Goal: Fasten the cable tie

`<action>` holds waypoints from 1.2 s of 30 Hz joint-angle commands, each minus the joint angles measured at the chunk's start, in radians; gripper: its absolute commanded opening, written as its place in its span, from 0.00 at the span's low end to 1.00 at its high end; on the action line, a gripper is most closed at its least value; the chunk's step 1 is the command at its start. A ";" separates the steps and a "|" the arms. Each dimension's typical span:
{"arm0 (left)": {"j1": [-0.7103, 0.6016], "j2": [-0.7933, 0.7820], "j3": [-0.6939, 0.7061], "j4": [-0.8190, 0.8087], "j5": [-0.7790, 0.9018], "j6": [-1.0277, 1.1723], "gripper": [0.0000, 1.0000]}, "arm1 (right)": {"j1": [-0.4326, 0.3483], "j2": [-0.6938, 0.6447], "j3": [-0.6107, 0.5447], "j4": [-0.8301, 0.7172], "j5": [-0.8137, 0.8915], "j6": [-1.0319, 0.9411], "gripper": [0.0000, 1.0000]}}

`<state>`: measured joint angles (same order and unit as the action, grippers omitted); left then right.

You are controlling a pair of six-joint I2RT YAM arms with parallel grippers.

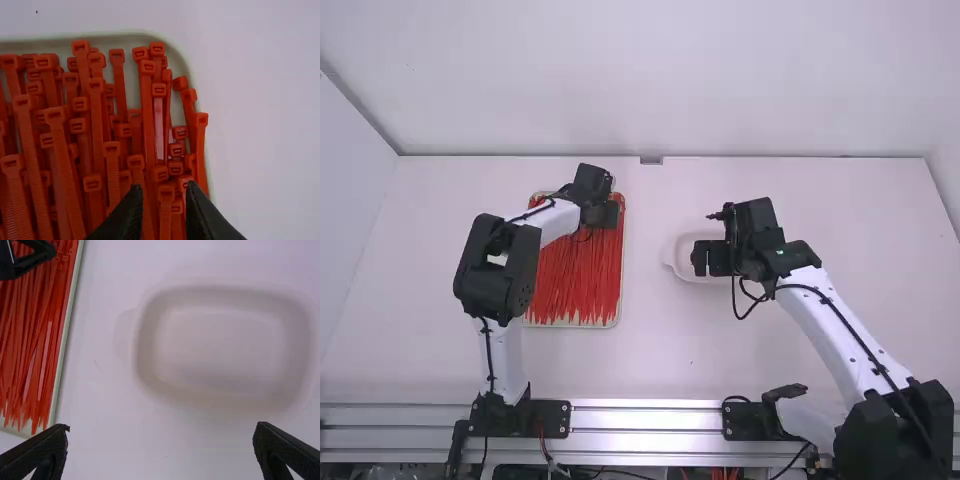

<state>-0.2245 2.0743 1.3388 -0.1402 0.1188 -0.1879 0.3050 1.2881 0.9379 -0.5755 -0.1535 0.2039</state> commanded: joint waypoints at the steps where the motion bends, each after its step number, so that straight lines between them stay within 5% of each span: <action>1: 0.002 0.006 -0.005 -0.001 0.000 -0.003 0.23 | 0.003 0.006 0.032 -0.002 0.001 0.009 0.98; 26: 0.002 0.054 -0.005 0.026 0.019 -0.025 0.20 | 0.003 0.006 0.032 -0.005 0.001 0.009 0.99; 36: 0.002 0.054 -0.005 0.025 0.019 -0.026 0.11 | 0.003 0.006 0.032 -0.005 0.000 0.009 0.99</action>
<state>-0.2245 2.1113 1.3388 -0.1108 0.1303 -0.2111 0.3046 1.2884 0.9379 -0.5793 -0.1543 0.2104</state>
